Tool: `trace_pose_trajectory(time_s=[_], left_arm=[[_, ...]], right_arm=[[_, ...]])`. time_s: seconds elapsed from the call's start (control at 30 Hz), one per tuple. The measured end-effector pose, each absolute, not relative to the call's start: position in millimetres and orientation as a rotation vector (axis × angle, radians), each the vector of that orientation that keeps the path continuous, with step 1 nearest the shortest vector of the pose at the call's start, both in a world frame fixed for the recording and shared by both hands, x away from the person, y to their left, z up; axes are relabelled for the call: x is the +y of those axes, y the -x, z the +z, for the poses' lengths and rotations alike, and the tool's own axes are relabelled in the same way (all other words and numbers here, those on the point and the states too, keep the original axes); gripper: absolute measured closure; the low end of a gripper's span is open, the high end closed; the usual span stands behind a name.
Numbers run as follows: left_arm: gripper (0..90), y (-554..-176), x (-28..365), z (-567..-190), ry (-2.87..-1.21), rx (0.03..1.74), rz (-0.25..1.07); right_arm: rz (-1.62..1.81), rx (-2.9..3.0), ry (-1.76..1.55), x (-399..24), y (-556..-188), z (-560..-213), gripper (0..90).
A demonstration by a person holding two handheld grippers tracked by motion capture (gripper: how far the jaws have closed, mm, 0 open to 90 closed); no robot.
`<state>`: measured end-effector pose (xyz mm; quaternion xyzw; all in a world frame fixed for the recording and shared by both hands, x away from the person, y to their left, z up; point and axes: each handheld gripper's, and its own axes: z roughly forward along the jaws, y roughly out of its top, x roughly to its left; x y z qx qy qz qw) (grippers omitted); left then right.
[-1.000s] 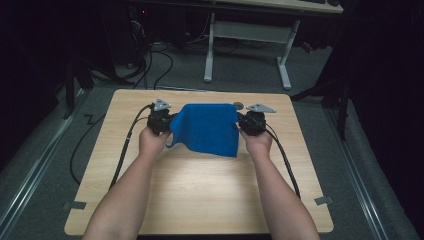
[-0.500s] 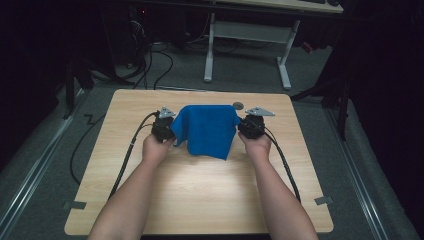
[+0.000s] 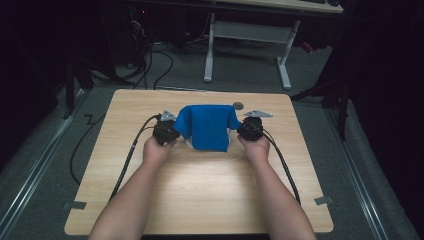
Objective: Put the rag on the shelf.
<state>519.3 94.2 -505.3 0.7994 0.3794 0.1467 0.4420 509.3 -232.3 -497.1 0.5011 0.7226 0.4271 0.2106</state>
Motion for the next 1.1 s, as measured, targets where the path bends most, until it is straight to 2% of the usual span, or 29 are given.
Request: trace_pose_trajectory(time_s=[0.1,0.2,0.43,0.77,1.1], left_arm=[[84.3,-517,97,-505,-1.976,0.947,0.367],[75.8,-514,99,-504,-1.972,0.966,0.375],[60.4,-506,110,-499,-1.915,1.022,0.398],[54.2,-483,139,-492,-1.855,1.065,0.449],[54.7,-457,160,-497,-1.852,1.075,0.460]], right_arm=[[1.195,1.988,-1.417,-233,-509,-496,84.5],[1.181,1.970,-1.432,-235,-507,-492,71.6],[1.168,1.901,-1.411,-249,-488,-476,67.0],[1.216,1.860,-1.296,-255,-451,-442,61.1],[1.282,1.850,-1.196,-246,-416,-428,53.7]])
